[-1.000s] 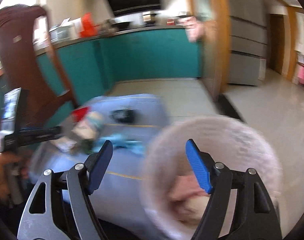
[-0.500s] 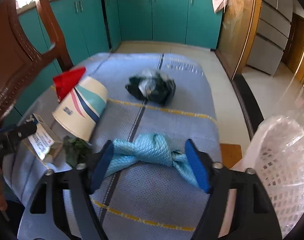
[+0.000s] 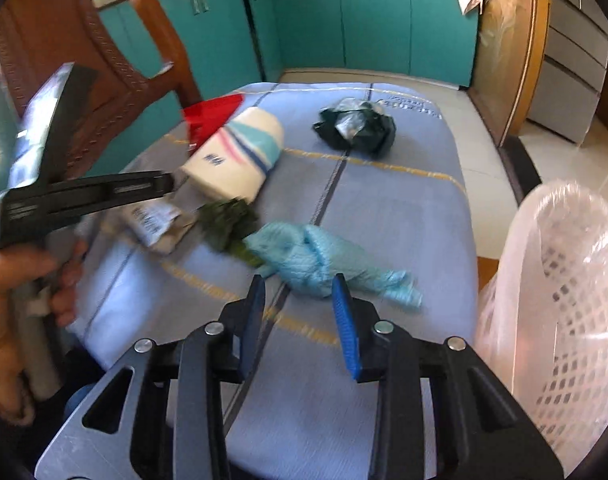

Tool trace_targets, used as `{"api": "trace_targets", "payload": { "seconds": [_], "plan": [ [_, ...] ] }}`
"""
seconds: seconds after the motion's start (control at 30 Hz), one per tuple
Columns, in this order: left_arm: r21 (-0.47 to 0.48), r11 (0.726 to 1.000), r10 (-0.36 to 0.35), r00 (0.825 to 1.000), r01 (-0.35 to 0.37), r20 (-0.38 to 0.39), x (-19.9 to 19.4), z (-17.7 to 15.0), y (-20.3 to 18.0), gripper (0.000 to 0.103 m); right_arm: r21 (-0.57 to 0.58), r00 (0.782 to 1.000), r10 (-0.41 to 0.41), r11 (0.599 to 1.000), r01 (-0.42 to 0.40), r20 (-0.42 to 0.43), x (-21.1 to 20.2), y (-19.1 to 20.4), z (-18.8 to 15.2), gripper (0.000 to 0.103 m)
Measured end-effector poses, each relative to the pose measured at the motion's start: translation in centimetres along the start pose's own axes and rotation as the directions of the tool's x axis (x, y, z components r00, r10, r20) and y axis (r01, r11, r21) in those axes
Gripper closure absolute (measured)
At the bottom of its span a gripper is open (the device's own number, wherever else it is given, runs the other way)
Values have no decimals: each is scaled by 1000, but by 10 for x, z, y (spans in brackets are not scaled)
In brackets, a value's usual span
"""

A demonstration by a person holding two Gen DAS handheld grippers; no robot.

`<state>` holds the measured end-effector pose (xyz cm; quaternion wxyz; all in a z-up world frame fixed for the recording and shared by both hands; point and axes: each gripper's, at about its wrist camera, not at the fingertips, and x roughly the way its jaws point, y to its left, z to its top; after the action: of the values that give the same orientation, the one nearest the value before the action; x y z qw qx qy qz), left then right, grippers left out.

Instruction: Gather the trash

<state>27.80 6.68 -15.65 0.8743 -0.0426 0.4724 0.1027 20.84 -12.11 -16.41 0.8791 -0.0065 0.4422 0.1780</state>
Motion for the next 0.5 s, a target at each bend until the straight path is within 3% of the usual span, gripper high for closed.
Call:
{"api": "trace_targets", "payload": {
  "seconds": [0.07, 0.17, 0.27, 0.33, 0.43, 0.5],
  "plan": [
    [53, 999, -8, 1000, 8, 7, -3, -3, -5, 61, -19, 1000, 20, 1000, -20, 0, -10, 6, -9, 68],
    [112, 992, -49, 999, 50, -5, -10, -12, -8, 62, -43, 1000, 8, 999, -7, 11, -19, 12, -15, 68],
    [82, 989, -122, 992, 124, -29, -22, -19, 2, 61, -28, 1000, 4, 1000, -3, 25, -28, 8, -19, 67],
    [15, 990, -139, 989, 140, -54, -27, -21, 12, 39, -6, 1000, 10, 1000, -10, 30, -31, 4, -21, 67],
    [-52, 985, -166, 984, 163, -57, -33, -22, 19, 24, -2, 999, 9, 1000, -9, 32, -32, 4, -24, 67],
    [-74, 987, -147, 987, 142, -68, -29, -18, 18, 20, 4, 999, 18, 1000, -18, 32, -31, 4, -25, 67]
  ]
}}
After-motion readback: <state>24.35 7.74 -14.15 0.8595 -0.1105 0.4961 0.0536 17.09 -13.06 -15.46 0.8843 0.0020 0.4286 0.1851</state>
